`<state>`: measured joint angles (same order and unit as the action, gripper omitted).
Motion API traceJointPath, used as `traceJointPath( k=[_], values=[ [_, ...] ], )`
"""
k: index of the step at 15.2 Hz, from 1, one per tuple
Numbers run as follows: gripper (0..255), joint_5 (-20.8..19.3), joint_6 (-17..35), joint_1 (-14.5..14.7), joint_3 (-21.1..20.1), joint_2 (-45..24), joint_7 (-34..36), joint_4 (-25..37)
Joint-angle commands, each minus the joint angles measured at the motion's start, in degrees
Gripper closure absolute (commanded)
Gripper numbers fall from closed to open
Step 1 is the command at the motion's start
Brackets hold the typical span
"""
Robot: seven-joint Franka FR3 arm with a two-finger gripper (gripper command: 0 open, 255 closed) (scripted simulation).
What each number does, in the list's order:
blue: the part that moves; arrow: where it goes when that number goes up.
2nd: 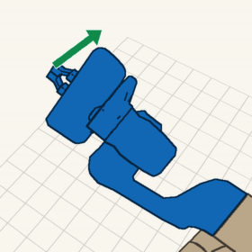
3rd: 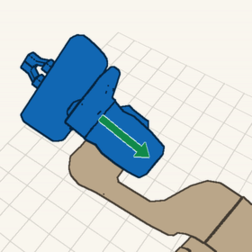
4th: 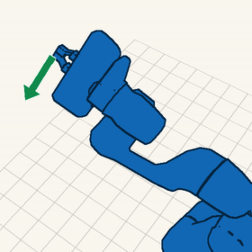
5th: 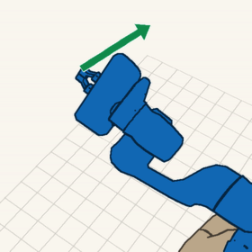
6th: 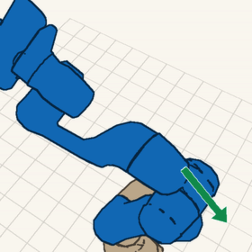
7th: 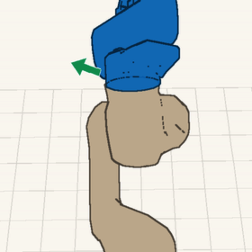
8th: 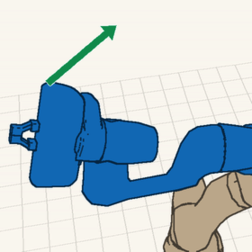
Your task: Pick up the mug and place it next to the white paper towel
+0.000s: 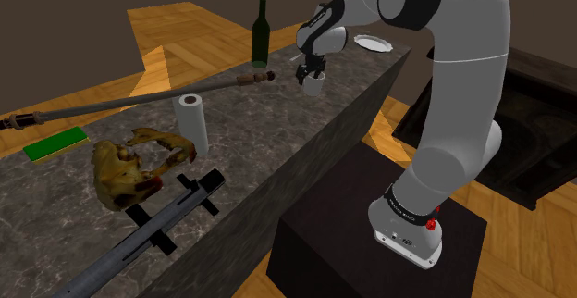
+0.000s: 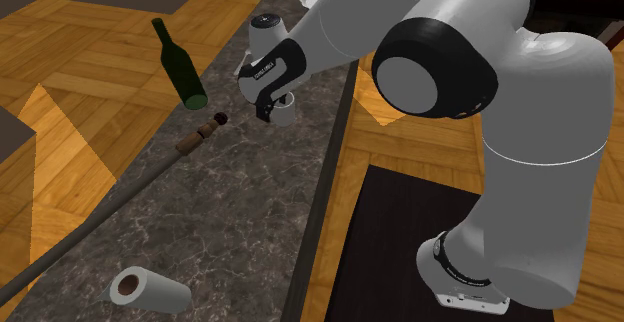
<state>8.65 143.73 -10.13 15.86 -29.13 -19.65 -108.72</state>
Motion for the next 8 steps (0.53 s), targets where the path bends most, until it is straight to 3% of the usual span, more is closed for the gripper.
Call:
traceJointPath(
  k=[1, 2, 3, 8],
  values=[
    [0, 0.01, 0.02, -0.01, 0.00, -0.01, -0.01, 0.00],
    [0, 0.00, 0.01, 0.00, 0.00, 0.00, 0.00, 0.00],
    [255, 0.00, 0.01, 0.00, 0.00, 0.00, 0.00, 0.00],
    [255, 0.00, 0.01, 0.00, 0.00, 0.00, 0.00, 0.00]
  ],
)
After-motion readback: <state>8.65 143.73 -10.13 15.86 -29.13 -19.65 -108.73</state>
